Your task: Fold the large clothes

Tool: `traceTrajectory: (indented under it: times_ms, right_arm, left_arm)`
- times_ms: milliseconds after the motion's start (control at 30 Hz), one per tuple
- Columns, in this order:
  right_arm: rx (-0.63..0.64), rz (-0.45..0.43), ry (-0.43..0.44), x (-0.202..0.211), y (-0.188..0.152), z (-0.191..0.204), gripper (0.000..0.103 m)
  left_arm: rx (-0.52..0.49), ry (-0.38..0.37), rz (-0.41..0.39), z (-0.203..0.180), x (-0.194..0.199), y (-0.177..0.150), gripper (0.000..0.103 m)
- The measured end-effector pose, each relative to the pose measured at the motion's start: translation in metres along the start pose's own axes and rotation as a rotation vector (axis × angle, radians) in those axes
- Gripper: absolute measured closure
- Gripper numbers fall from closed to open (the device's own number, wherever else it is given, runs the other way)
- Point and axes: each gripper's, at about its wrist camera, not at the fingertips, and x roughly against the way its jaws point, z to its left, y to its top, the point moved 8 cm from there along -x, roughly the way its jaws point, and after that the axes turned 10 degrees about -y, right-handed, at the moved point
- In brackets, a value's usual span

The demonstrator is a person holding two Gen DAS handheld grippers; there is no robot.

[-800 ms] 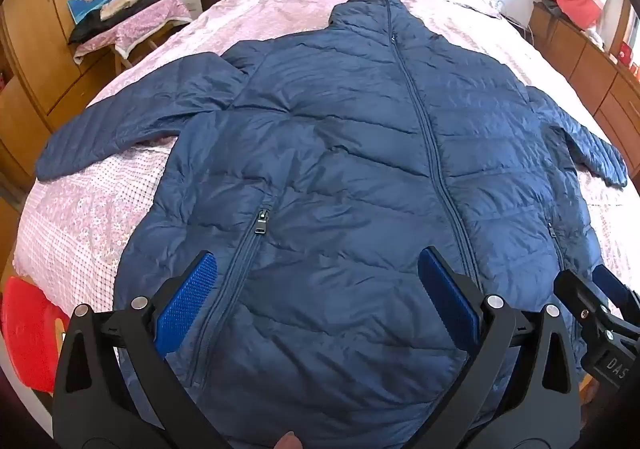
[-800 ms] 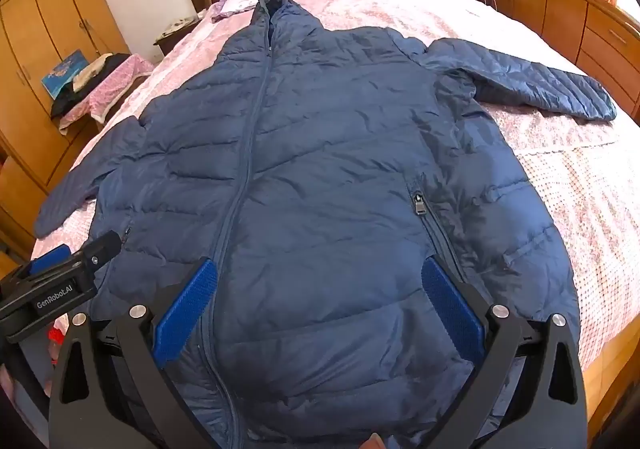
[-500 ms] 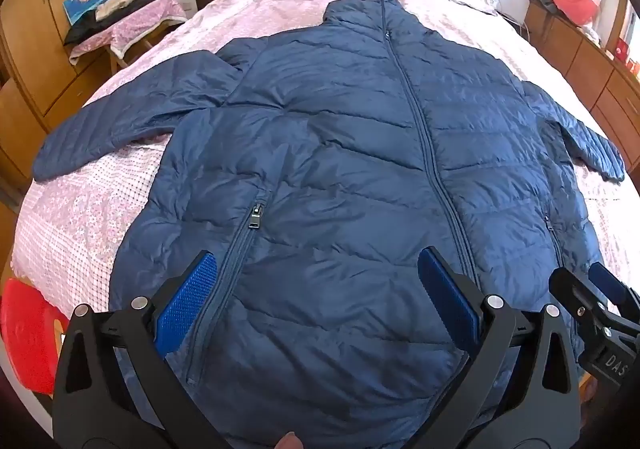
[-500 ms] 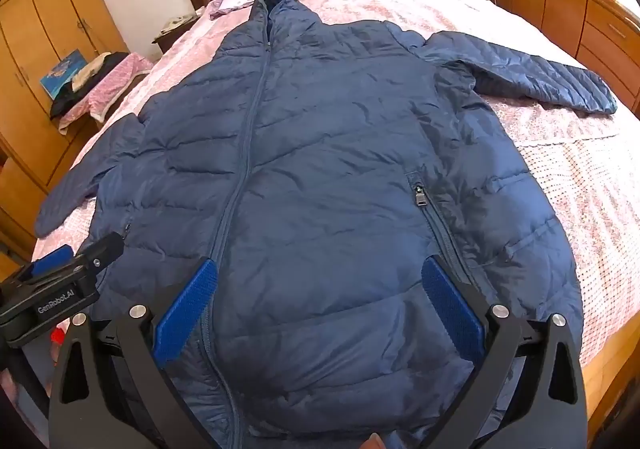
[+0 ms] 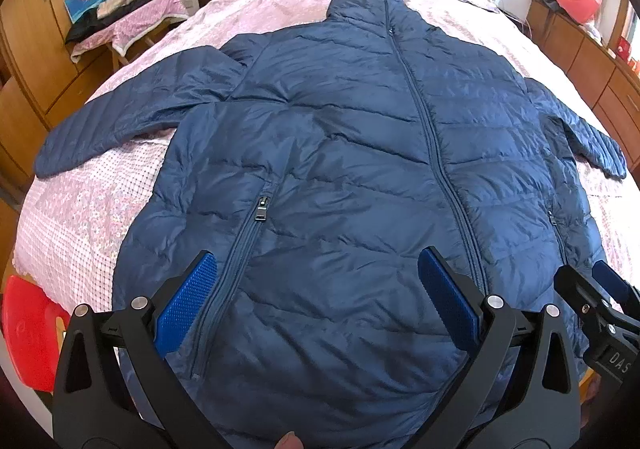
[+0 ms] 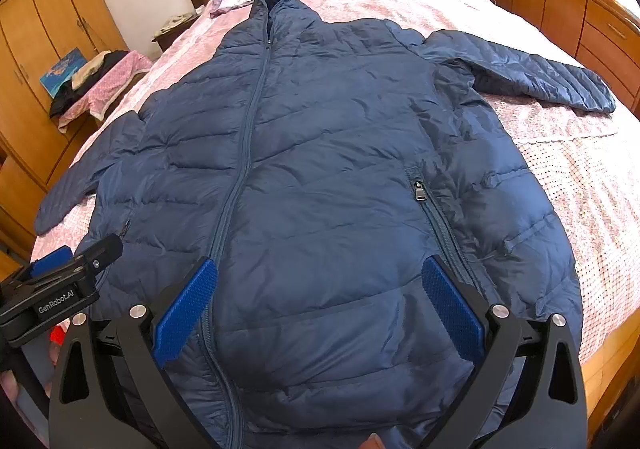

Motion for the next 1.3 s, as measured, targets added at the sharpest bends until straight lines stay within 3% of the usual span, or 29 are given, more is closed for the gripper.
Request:
traceTrajectory:
  times_ms: [1300]
  right_arm:
    - [0.002,-0.002,-0.003,-0.0011,0.0005,-0.0027,0.005]
  left_arm:
    - [-0.003,0.014,0.029,0.0041,-0.0050,-0.0038,0.003]
